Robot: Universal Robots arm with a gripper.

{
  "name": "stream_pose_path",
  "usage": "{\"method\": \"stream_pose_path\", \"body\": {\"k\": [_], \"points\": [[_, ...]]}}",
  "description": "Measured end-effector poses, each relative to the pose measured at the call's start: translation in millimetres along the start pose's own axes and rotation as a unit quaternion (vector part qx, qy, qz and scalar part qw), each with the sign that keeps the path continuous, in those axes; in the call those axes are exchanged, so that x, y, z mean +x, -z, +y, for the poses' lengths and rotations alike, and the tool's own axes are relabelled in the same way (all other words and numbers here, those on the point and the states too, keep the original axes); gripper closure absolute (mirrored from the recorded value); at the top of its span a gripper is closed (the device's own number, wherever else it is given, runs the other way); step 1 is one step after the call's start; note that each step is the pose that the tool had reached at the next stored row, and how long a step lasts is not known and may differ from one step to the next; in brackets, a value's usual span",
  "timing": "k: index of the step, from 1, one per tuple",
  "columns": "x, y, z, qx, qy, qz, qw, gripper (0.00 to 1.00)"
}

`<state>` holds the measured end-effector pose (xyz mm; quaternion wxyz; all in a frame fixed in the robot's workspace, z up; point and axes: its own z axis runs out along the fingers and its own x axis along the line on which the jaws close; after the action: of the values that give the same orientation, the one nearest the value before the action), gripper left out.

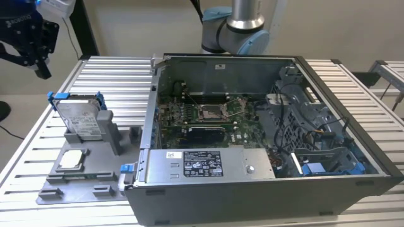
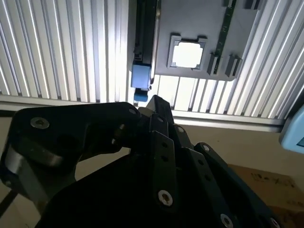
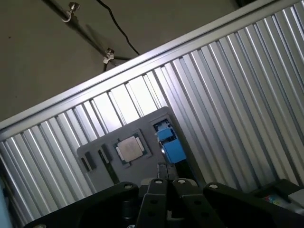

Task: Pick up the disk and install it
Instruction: 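Pick up the disk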

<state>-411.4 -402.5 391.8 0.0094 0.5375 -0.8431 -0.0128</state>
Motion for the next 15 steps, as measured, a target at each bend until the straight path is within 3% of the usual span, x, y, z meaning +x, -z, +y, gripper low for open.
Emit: {"method": "stream_pose_path", "body": {"k": [4,8,11,15], "points": [[-0.2,0.0,-0.7,0.0,0.024,0.0007,0.99972,1.0],[-0.3,0.1,-1.0,0.0001,0.049,0.0016,0.9988,1.0],[-0.3,0.1,-1.0,0.0001,0.074,0.0024,0.99729,1.0],[-0.3,0.1,-1.0,0.0002,0.108,0.0035,0.99412,1.0]]}}
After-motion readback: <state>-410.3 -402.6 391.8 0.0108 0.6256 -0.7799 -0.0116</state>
